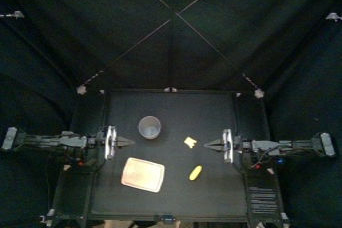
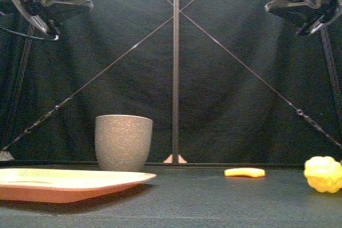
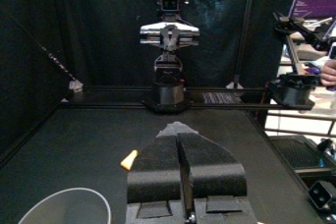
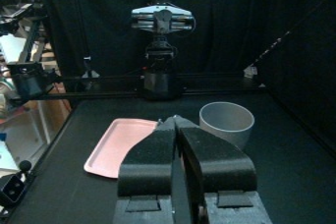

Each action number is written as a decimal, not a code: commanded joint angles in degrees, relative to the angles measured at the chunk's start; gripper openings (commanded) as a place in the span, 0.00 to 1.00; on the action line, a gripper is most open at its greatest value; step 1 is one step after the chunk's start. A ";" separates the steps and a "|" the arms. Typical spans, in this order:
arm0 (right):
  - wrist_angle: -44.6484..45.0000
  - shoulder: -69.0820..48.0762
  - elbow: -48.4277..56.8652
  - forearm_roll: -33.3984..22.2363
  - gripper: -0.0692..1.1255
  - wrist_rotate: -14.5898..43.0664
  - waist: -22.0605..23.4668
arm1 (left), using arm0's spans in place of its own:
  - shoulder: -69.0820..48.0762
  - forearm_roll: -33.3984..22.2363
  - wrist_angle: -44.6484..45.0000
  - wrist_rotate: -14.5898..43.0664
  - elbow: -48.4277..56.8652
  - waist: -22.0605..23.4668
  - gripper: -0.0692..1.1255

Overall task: Pick the fries then place it in the grey bowl
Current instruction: Pick the fries

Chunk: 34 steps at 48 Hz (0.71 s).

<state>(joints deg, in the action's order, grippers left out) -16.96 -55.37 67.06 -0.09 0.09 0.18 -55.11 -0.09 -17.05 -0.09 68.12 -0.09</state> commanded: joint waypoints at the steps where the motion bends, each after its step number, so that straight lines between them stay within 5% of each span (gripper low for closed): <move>1: -0.26 2.46 -0.70 0.70 0.05 0.53 1.85 | 0.97 -2.55 0.09 -0.26 -2.72 -0.18 0.04; 13: 0.79 14.33 -4.57 12.83 0.08 3.25 12.57 | 1.32 -4.66 0.09 0.18 -3.25 -2.11 0.04; 19: 3.69 19.16 -6.06 14.15 0.18 2.90 18.02 | 1.32 -4.57 0.53 0.09 -3.16 -2.02 0.04; 34: 5.27 23.73 -7.65 3.25 0.83 2.99 21.36 | 1.32 -4.57 2.29 0.18 -2.90 -1.85 0.04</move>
<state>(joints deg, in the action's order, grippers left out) -11.51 -31.64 60.91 5.45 2.99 21.36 -54.05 -4.66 -14.68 0.00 66.53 -2.02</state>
